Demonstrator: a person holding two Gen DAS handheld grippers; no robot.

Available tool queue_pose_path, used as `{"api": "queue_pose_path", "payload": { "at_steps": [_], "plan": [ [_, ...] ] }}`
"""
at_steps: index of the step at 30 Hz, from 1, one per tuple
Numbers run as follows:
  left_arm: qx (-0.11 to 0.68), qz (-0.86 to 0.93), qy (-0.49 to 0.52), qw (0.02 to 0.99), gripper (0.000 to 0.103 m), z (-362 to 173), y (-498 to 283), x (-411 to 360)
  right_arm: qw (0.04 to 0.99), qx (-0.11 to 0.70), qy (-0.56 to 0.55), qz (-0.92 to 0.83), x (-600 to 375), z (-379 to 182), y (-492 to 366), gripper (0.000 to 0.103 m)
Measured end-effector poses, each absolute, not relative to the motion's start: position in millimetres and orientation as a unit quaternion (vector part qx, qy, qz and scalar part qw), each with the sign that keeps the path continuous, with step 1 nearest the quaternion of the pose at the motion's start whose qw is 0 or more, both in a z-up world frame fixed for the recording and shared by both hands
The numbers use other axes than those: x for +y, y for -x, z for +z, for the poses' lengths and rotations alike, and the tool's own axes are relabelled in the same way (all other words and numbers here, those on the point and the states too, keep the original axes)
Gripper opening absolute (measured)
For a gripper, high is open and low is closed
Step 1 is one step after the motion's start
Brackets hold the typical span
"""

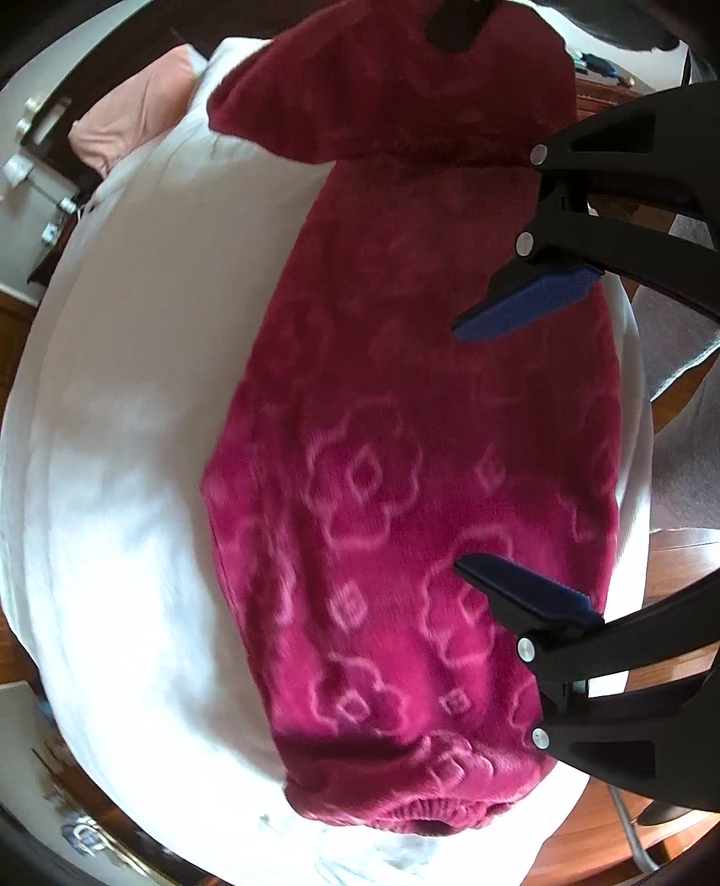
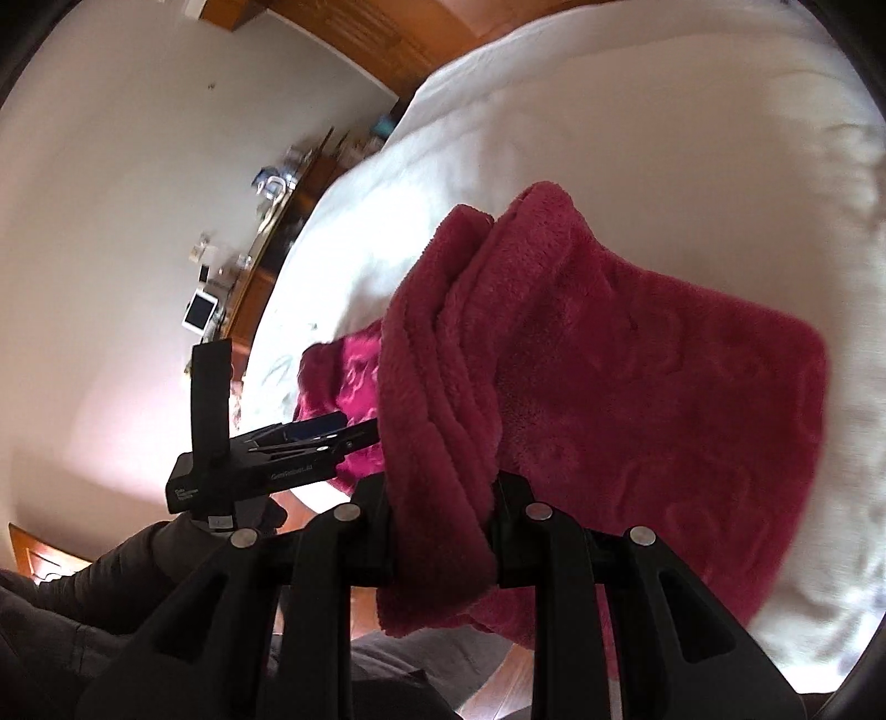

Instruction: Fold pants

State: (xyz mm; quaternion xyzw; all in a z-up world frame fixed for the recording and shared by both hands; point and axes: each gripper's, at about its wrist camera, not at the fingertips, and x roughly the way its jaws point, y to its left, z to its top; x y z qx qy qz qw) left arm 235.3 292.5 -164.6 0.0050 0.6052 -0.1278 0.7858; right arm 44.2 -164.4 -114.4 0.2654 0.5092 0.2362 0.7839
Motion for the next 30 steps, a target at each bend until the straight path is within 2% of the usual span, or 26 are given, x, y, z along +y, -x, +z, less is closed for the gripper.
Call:
{"api": "queue_pose_path", "payload": {
  "at_steps": [18, 21, 26, 30],
  "plan": [
    [0.631, -0.088, 0.018, 0.771, 0.078, -181.7, -266.2, 392.3, 0.736, 0.593, -0.213, 0.249, -55.4, -184.1, -102.7, 0.023],
    [0.633, -0.089, 0.017, 0.769, 0.078, -183.3, -269.9, 397.5, 0.727, 0.620, -0.179, 0.233, -41.6, -208.2, -104.6, 0.029],
    [0.634, -0.099, 0.013, 0.767, 0.078, -182.6, -276.2, 389.8, 0.724, 0.627, -0.152, 0.244, -27.4, -214.1, -98.3, 0.051],
    [0.629, -0.112, 0.016, 0.769, 0.078, -178.4, -282.8, 370.6, 0.713, 0.621, -0.155, 0.286, -32.4, -197.9, -83.1, 0.052]
  ]
}}
